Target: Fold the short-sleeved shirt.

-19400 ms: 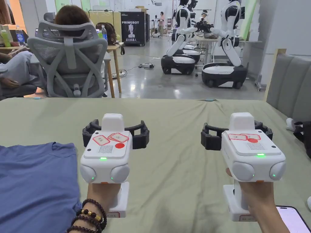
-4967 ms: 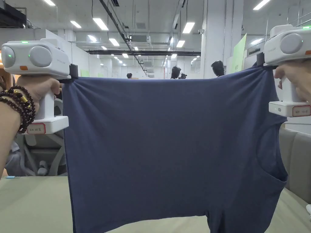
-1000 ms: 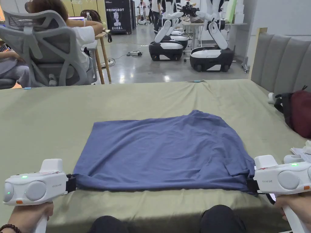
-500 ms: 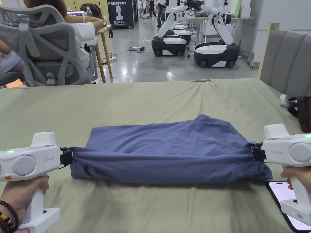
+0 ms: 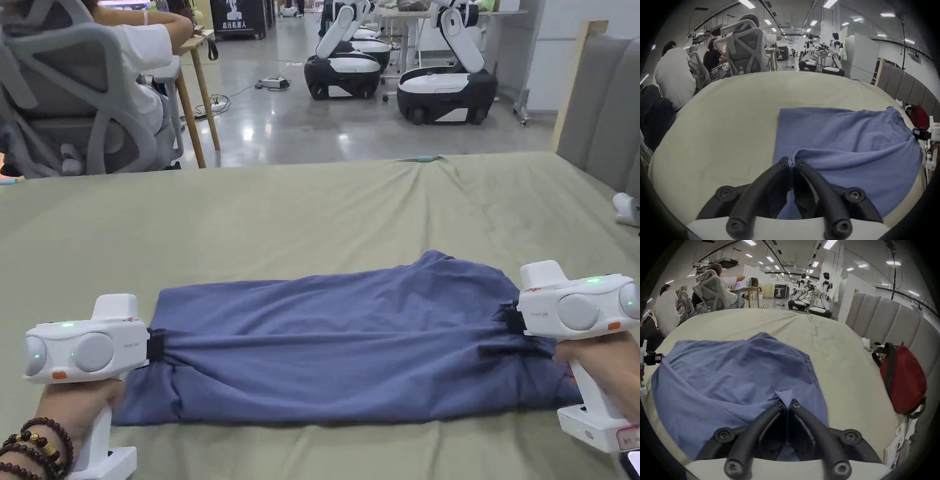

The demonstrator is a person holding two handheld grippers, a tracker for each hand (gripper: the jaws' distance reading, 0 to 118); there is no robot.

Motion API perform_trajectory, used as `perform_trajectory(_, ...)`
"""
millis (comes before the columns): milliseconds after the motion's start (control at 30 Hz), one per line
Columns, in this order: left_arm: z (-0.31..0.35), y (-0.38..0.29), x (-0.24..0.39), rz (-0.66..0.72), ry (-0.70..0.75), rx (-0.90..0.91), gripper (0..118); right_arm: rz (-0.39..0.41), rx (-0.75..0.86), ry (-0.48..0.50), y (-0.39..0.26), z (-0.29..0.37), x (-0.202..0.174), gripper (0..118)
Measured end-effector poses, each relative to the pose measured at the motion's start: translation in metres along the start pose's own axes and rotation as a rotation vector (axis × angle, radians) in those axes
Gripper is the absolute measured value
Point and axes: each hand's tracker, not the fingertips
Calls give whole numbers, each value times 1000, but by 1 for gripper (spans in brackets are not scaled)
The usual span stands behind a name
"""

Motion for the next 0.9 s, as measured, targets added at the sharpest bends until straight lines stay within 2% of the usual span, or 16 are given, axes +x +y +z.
perform_trajectory(67, -5, -5, 0, 5, 1, -4, 4, 2, -6, -4, -4, -8, -3, 4)
perform_trajectory(100, -5, -7, -1, 19, -3, -2, 4, 3, 1, -13, -7, 4, -9, 15)
perform_trajectory(133, -2, -6, -2, 23, -2, 5, 7, 5, 15, -24, -8, 6, -11, 36)
perform_trajectory(167, 2, -6, -2, 25, -2, 13, 18, 13, 26, -59, -7, 8, -12, 67)
perform_trajectory(200, 6, -5, -3, 27, 4, 16, 50, 19, 18, -94, -7, 11, -12, 101)
perform_trajectory(233, 11, -3, -4, 29, 11, 17, 84, 17, 13, -98, -7, 11, -5, 118)
perform_trajectory(267, 16, -2, -5, 27, 15, 12, 116, 9, 22, -94, -8, 19, -3, 118)
perform_trajectory(333, 38, -4, -6, 28, -13, 65, 106, -36, 92, -67, -10, 44, -3, 115)
perform_trajectory(400, 60, -8, -5, 28, -24, 78, 110, -55, 105, -35, -16, 71, -1, 112)
perform_trajectory(433, 72, -12, -6, 30, -24, 83, 107, -68, 117, -23, -22, 85, -2, 103)
perform_trajectory(467, 86, -18, -4, 36, -21, 94, 96, -75, 126, -16, -29, 98, -4, 85)
perform_trajectory(533, 111, -30, -1, 32, -31, 150, 29, -76, 128, -19, -40, 118, -4, 13)
perform_trajectory(567, 123, -38, -4, 29, -16, 167, 0, -68, 127, -27, -46, 126, -6, 0)
perform_trajectory(700, 151, -55, -7, 45, -17, 172, 0, -12, 122, -44, -62, 159, -12, 0)
perform_trajectory(867, 158, -57, -8, 31, -12, 147, 0, -46, 124, 3, -76, 175, -12, 0)
perform_trajectory(900, 155, -56, -8, 41, -18, 140, 17, -47, 127, 9, -75, 171, -12, 0)
